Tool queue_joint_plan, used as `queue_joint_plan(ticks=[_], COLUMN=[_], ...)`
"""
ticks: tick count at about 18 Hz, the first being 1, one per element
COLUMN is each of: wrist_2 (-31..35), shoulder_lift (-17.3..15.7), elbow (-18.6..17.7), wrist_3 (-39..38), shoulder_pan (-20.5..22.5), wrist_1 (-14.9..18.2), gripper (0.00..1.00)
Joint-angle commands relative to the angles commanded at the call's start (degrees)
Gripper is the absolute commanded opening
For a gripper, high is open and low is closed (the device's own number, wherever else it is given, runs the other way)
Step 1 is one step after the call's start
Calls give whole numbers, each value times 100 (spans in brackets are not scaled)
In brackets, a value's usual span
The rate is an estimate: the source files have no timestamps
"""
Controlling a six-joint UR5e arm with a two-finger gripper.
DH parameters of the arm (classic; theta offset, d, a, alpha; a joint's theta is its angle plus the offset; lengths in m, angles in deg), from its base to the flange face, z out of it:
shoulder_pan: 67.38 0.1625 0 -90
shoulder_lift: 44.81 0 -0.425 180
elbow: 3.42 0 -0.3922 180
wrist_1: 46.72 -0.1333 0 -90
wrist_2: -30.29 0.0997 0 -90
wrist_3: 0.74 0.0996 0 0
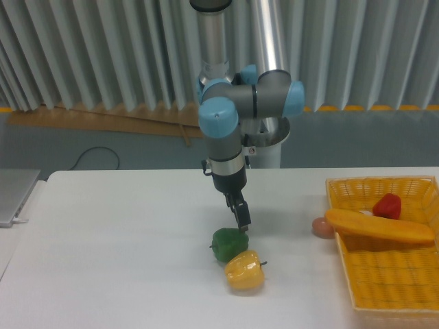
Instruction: Place the green peppers in a basket
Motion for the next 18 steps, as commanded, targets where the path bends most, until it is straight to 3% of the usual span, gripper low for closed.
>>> queue_joint_plan(ticks=[8, 18], wrist_2=[167, 466], shoulder_lift=[316, 553], elbow=[193, 228], wrist_3=[-26, -175], shoulder_pan=[-9, -140], wrist_1=[-35, -325], gripper=[100, 100])
